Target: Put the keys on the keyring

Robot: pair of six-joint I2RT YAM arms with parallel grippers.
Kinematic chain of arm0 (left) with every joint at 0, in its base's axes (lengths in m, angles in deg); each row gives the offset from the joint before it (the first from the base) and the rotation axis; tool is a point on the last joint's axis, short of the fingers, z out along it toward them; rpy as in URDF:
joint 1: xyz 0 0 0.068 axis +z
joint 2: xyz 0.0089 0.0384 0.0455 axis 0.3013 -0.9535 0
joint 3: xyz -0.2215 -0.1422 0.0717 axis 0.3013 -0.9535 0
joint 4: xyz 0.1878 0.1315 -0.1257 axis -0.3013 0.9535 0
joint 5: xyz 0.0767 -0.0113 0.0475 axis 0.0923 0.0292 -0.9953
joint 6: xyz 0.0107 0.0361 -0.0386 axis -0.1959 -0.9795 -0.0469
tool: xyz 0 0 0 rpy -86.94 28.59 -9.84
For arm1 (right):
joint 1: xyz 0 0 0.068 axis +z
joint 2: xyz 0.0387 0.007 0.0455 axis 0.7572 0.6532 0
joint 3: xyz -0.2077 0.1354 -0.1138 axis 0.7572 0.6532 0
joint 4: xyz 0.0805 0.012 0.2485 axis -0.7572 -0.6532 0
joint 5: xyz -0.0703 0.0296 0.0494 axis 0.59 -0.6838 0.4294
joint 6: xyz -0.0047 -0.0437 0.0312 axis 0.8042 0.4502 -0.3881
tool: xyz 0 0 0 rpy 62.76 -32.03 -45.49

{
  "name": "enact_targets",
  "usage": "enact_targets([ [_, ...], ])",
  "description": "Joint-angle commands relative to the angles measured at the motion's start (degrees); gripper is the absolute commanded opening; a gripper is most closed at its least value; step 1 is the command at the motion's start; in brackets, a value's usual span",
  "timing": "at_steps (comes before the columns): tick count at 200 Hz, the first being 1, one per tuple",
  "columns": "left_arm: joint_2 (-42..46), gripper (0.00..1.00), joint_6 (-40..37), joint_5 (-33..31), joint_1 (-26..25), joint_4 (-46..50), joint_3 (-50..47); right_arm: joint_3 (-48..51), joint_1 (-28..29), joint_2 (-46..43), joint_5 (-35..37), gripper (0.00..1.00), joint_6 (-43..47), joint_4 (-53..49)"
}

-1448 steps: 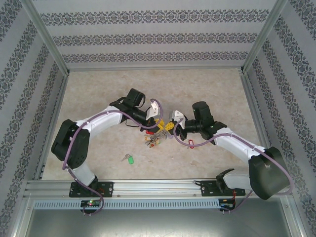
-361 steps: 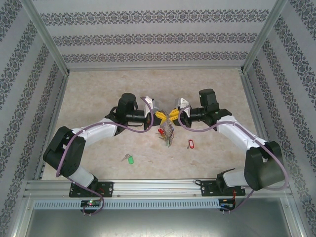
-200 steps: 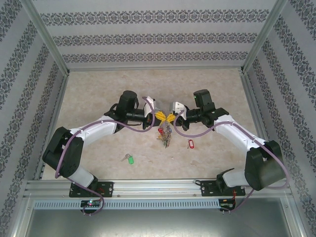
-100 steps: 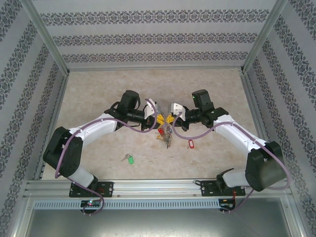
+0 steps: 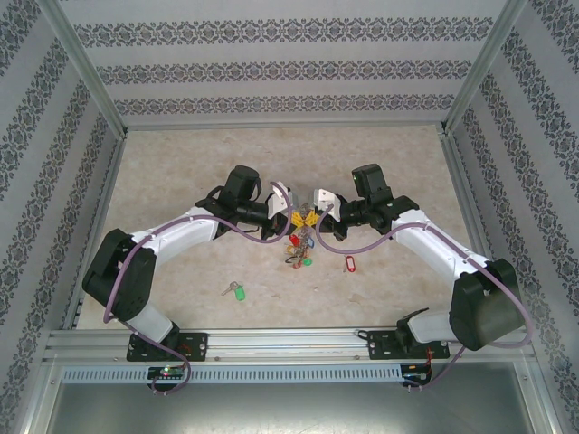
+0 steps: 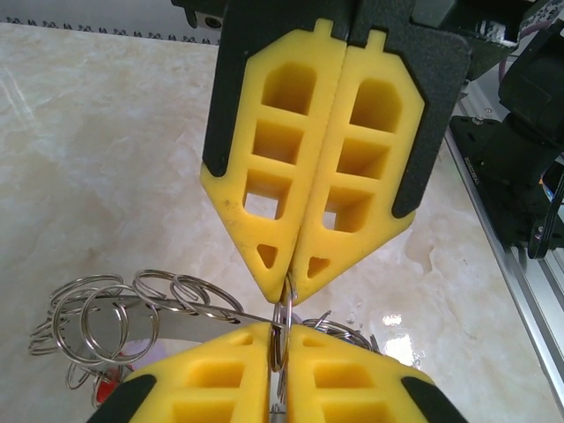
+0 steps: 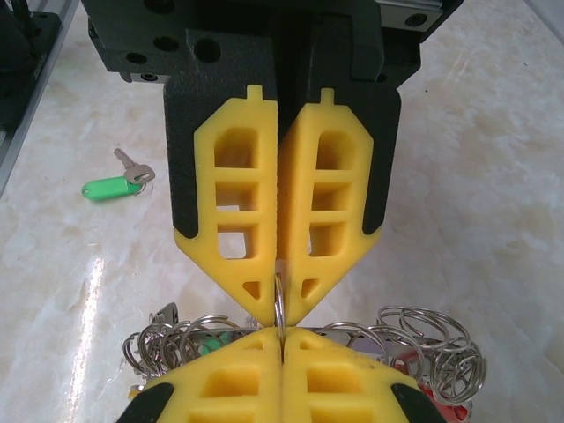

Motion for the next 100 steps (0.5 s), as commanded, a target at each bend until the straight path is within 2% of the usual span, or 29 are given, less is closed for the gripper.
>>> enact_targets([
  [1,-0.65,0.1,-0.96,0.5,-0.77,0.13,1.32,-2.51,0.61,-0.65,-2.48,0.0,0.69,0.99],
  [72,-0.67,0.13,-0.74,0.74,-0.86,-0.17,1.65,-3.46,0.73,0.14,-3.04,0.0,-1.13,1.0],
  [100,-0.67,0.07,-0.64,0.58,-1.11,-0.26,1.49,-3.75,0.89,0.39,-2.77,0.0,-1.29,0.65],
])
